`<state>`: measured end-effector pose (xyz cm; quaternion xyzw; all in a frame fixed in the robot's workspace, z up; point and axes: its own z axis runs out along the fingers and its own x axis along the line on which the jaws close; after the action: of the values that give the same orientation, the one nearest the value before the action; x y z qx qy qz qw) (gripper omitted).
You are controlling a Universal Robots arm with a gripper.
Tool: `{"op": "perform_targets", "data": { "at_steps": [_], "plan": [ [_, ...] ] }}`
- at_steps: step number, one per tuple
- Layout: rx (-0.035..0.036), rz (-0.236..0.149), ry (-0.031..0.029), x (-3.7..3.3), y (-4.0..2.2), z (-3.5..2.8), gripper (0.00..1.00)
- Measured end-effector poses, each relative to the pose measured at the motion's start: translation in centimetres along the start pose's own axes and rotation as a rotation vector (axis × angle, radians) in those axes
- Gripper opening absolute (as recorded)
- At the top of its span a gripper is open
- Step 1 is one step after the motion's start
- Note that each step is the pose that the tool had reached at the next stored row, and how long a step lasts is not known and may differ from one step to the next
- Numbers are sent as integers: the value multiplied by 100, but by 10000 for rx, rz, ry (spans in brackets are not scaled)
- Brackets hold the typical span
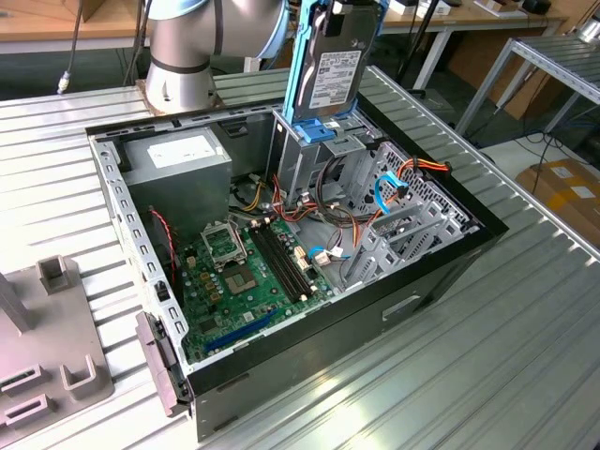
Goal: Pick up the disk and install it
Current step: 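Pick up the disk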
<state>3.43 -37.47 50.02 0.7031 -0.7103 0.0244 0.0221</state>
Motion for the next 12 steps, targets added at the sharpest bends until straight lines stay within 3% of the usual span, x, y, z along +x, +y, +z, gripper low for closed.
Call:
{"op": "perform_targets", "data": {
  "at_steps": [4,12],
  "plan": [
    [1,-1,-1,4,-15,1,37],
    [-2,0,0,56,-197,4,37]
  ]
}}
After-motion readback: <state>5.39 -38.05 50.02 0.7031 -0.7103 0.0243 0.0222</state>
